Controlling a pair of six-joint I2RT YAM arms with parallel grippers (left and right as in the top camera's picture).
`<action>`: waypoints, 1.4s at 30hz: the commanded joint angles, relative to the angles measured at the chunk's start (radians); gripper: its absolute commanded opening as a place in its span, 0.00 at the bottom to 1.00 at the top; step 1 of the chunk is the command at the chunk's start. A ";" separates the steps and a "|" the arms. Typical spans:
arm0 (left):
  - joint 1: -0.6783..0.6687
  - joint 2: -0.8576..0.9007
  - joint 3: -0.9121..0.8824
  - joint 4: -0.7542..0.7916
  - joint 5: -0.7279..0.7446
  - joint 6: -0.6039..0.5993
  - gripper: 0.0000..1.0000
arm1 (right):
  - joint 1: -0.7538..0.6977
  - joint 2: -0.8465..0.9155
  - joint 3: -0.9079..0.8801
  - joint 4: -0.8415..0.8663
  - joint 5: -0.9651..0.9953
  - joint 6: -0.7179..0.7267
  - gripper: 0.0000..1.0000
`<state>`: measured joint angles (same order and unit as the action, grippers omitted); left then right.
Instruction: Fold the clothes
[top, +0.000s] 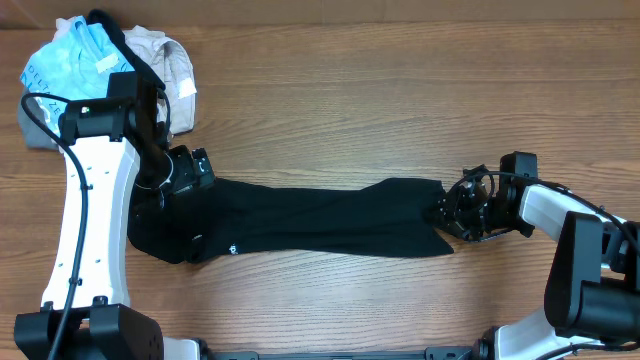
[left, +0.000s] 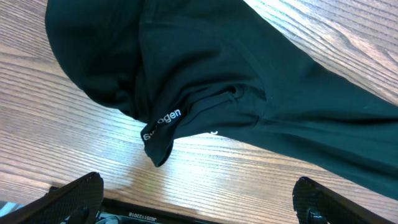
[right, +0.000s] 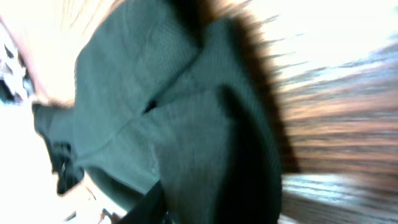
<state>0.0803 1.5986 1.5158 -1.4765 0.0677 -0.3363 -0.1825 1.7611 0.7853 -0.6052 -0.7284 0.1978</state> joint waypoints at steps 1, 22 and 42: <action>-0.002 -0.015 -0.006 0.001 0.003 0.020 1.00 | 0.004 0.016 -0.014 0.037 0.078 0.056 0.22; -0.002 -0.015 -0.008 0.011 -0.018 0.026 1.00 | -0.088 -0.047 0.266 -0.320 0.412 0.170 0.04; -0.002 -0.015 -0.008 0.014 -0.019 0.026 1.00 | 0.373 -0.177 0.388 -0.519 0.817 0.429 0.04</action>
<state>0.0803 1.5986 1.5131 -1.4654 0.0628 -0.3321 0.1093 1.6108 1.1500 -1.1240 0.0193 0.5392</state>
